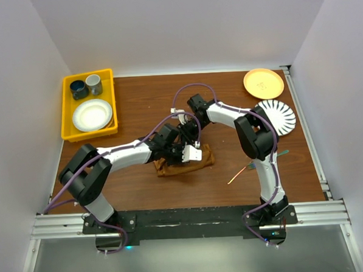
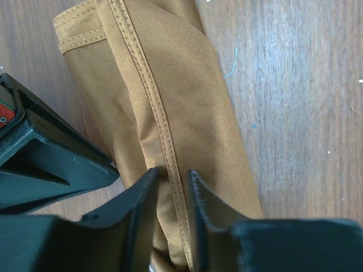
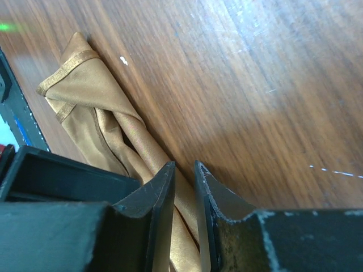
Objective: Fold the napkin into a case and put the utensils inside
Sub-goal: Smooth out the smaller rectangle-folded napkin at the center of the board.
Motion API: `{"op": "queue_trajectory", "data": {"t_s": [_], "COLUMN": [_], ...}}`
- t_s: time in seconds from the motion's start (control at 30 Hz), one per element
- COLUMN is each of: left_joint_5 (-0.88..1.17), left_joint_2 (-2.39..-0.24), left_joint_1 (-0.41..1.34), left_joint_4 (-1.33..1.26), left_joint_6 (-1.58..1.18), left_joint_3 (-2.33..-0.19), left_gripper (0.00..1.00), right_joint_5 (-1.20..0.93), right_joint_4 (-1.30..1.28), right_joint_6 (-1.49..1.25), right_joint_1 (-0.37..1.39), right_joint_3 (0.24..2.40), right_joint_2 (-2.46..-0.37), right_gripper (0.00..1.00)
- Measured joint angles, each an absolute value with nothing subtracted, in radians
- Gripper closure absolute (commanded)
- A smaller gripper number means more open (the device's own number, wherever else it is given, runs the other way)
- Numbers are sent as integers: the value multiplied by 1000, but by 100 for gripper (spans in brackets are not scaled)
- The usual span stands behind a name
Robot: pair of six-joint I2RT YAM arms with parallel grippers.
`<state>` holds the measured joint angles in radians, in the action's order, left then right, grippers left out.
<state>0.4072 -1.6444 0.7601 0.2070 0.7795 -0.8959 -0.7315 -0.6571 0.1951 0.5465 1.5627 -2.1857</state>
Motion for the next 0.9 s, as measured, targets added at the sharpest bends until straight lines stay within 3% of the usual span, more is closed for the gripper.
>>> {"op": "queue_trajectory", "data": {"t_s": [0.23,0.4,0.5,0.7,0.9], "left_joint_5": [407,406,404,397,395], "left_joint_2": [-1662,-1670,-1670,-1670,-1670], "left_joint_1": [760,760,760,752,728], "left_joint_4": [205,203,202,198,195], "left_joint_6": [789,790,788,787,788], "left_joint_3": [-896,-898,-898,-900,-900], "left_gripper": [78,95,100,100,100], "right_joint_5": [-743,-746,-751,-752,-752], "right_joint_4": [-657,-657,-657,-660,-663], "right_joint_6": [202,208,219,249,268], "right_joint_1": [559,562,564,569,575], "right_joint_3": [1554,1551,1547,1542,1542], "right_joint_2": [-2185,-2185,-2185,-2185,-2185], "right_gripper": [79,82,87,95,97]}}
